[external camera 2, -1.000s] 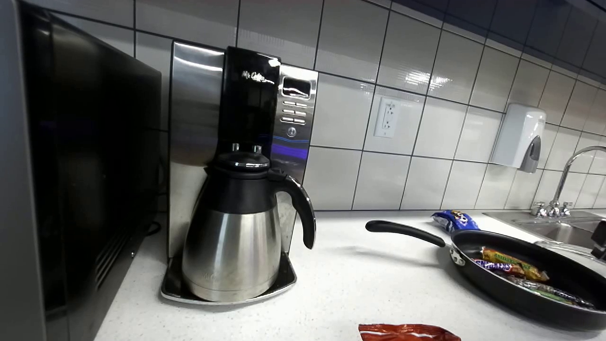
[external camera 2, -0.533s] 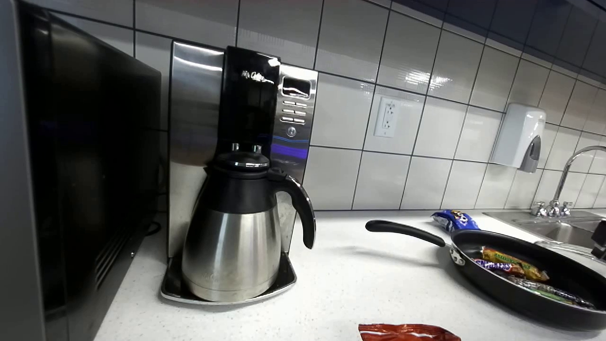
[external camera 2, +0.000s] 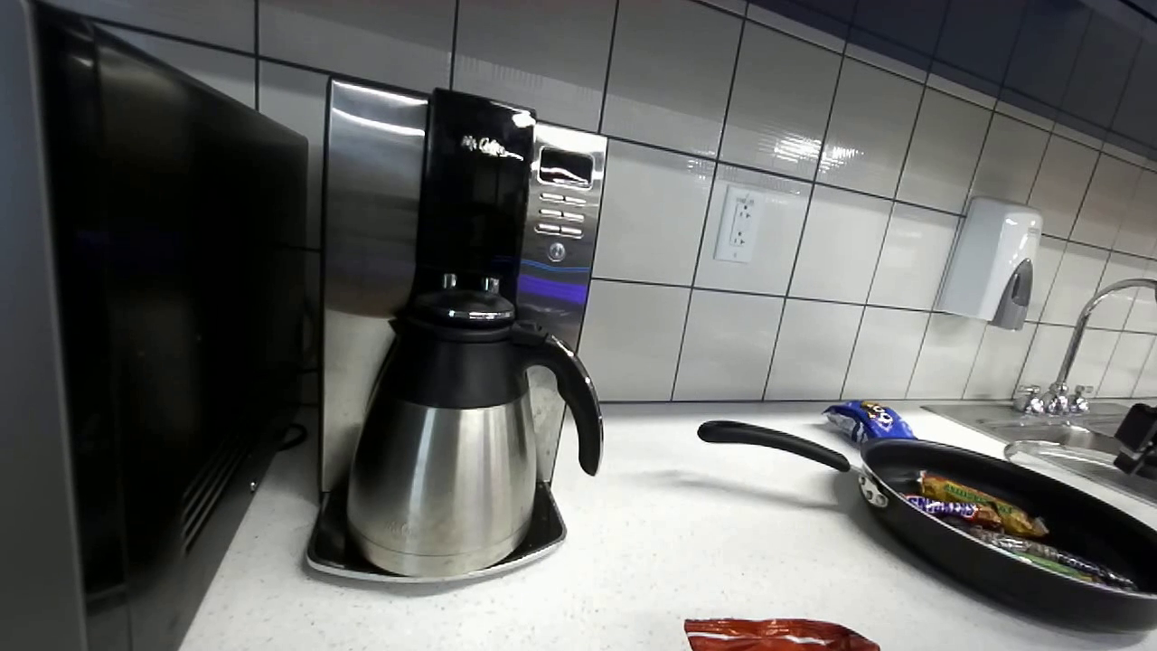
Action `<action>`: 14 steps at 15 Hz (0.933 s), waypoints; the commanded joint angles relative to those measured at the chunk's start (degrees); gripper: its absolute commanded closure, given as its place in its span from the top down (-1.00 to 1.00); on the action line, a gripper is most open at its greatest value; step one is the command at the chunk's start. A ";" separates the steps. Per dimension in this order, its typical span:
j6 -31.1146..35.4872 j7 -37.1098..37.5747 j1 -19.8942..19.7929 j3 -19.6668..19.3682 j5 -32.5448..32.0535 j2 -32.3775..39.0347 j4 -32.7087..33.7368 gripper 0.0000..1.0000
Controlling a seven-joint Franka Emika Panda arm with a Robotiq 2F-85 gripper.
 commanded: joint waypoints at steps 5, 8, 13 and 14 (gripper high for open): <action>0.43 -5.24 -2.23 3.54 0.72 -9.76 -4.82 -0.21; 0.70 -8.43 -1.68 3.97 1.43 -13.52 -7.31 -0.21; 0.07 -12.02 0.88 2.90 3.19 -18.69 -10.65 -0.21; -0.04 -12.36 1.63 2.60 3.39 -19.45 -11.20 -0.21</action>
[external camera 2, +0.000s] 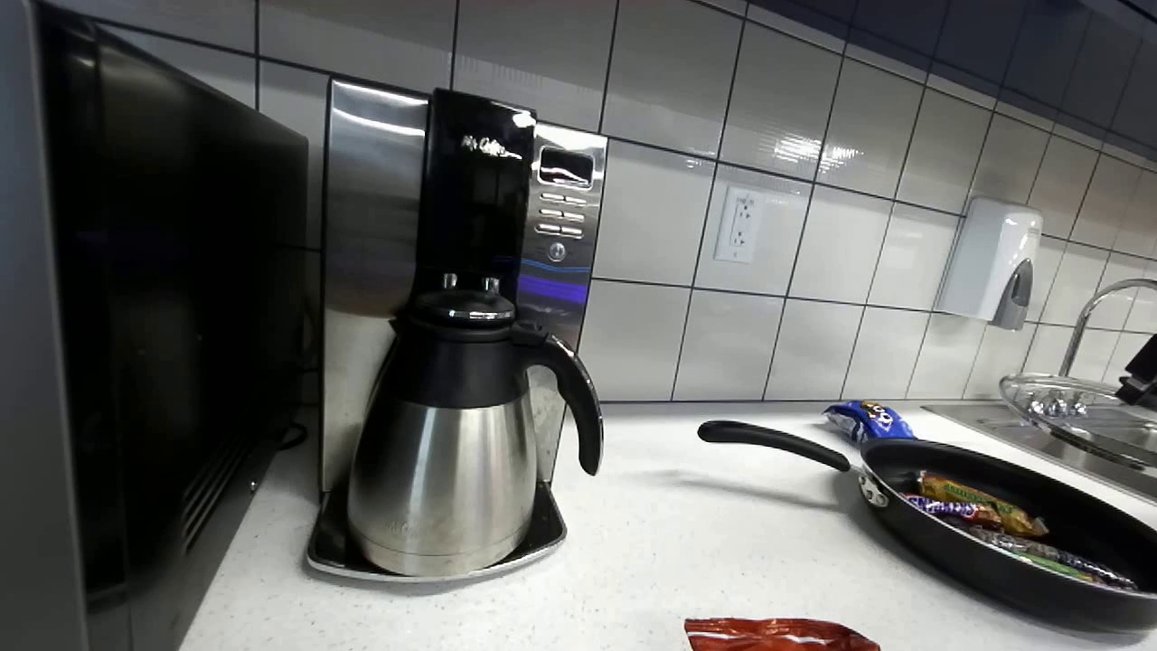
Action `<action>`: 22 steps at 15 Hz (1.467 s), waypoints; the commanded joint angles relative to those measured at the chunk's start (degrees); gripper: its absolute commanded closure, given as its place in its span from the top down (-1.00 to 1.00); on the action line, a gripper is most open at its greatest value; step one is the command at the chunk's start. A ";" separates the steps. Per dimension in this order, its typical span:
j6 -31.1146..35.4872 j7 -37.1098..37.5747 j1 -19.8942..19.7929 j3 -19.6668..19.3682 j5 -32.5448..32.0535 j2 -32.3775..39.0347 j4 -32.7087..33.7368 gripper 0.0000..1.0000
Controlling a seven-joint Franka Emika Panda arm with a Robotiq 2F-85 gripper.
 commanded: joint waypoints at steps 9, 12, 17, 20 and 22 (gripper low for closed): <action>-1.21 -5.03 5.79 2.67 3.00 -7.98 -6.28 -0.21; -2.61 -6.14 11.54 0.04 3.55 -10.90 -9.27 -0.21; -1.14 -7.81 18.23 -0.61 1.66 -13.36 -14.68 -0.21; -4.50 -5.75 21.42 -1.56 -3.23 -20.50 -21.19 -0.21; -6.22 -5.18 23.27 -2.20 -5.46 -23.20 -23.59 -0.21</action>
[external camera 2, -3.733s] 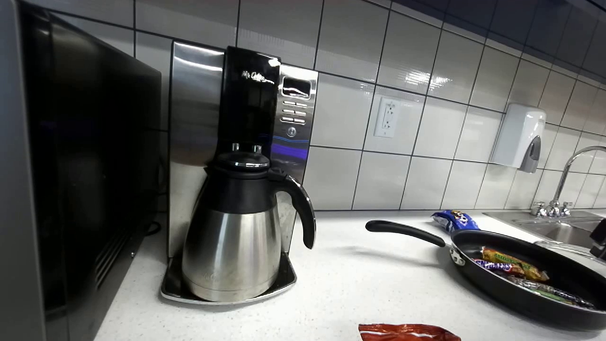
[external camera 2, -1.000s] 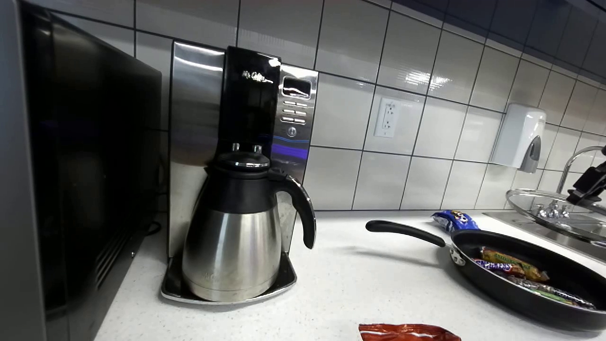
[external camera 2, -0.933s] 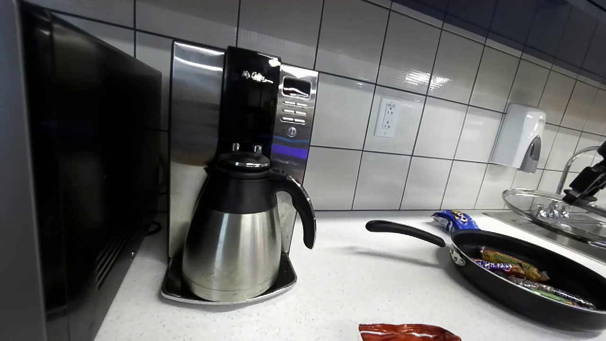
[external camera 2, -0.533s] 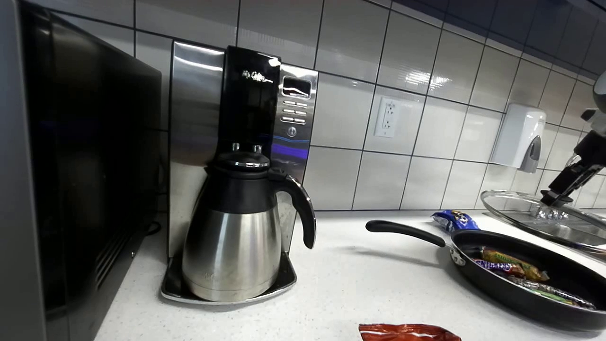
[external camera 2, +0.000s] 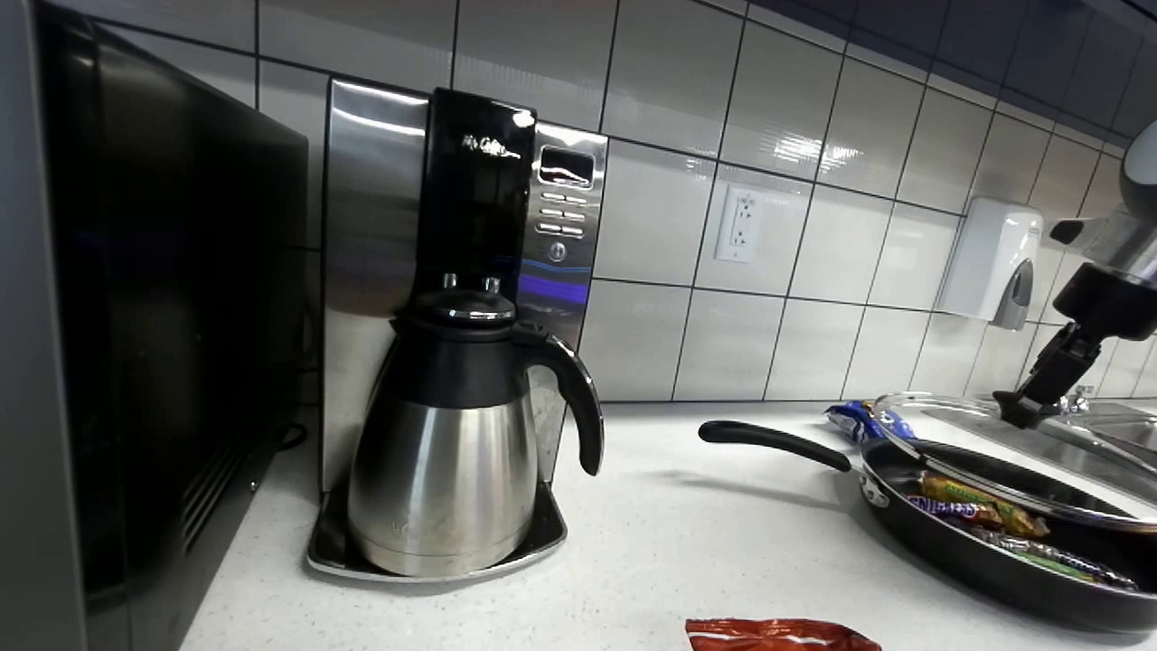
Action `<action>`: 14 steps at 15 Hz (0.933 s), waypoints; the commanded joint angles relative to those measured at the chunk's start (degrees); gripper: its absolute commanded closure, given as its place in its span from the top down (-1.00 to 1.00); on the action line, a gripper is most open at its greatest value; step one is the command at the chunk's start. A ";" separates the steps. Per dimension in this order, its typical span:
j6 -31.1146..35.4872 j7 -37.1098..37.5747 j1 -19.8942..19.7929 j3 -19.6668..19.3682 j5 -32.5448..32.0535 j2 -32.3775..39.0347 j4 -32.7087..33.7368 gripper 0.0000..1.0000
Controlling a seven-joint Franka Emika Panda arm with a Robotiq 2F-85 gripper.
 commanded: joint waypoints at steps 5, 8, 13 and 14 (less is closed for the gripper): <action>1.34 -2.38 6.58 -3.29 0.24 -1.89 -3.47 -0.21; 2.38 -3.58 6.68 -3.01 2.58 0.26 -3.09 -0.21; 3.21 -4.65 5.74 -2.52 4.23 0.46 -3.29 -0.21; 3.32 -4.76 5.70 -2.59 4.32 0.37 -3.40 -0.21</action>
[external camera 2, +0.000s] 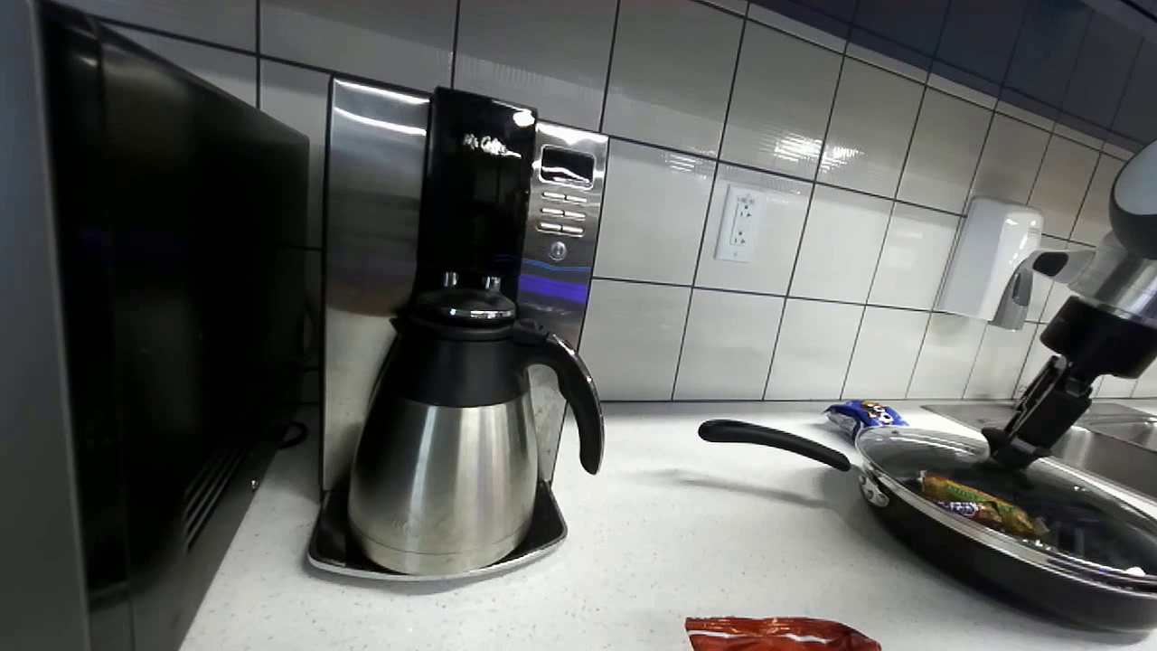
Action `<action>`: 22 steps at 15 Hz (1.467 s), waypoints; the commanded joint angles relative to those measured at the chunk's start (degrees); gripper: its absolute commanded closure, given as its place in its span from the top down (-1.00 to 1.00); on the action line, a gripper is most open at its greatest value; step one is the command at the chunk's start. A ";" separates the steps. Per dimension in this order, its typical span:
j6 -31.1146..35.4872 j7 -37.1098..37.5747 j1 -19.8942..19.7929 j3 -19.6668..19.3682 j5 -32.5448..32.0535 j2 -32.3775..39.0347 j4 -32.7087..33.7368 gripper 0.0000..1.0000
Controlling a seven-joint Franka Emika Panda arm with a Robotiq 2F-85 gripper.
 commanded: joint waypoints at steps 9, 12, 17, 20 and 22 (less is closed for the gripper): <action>0.91 -1.92 -0.68 -1.30 0.60 -1.45 -0.17 -0.21; 0.76 -1.95 -0.75 -1.68 0.49 -1.66 -0.41 -0.21; 0.81 -1.91 -0.65 -1.89 0.26 -1.75 -0.48 -0.21; 1.03 -2.07 -0.62 -1.82 0.52 -1.68 -0.49 -0.21; 1.83 -2.32 -0.58 -1.70 1.06 -1.65 -0.67 -0.21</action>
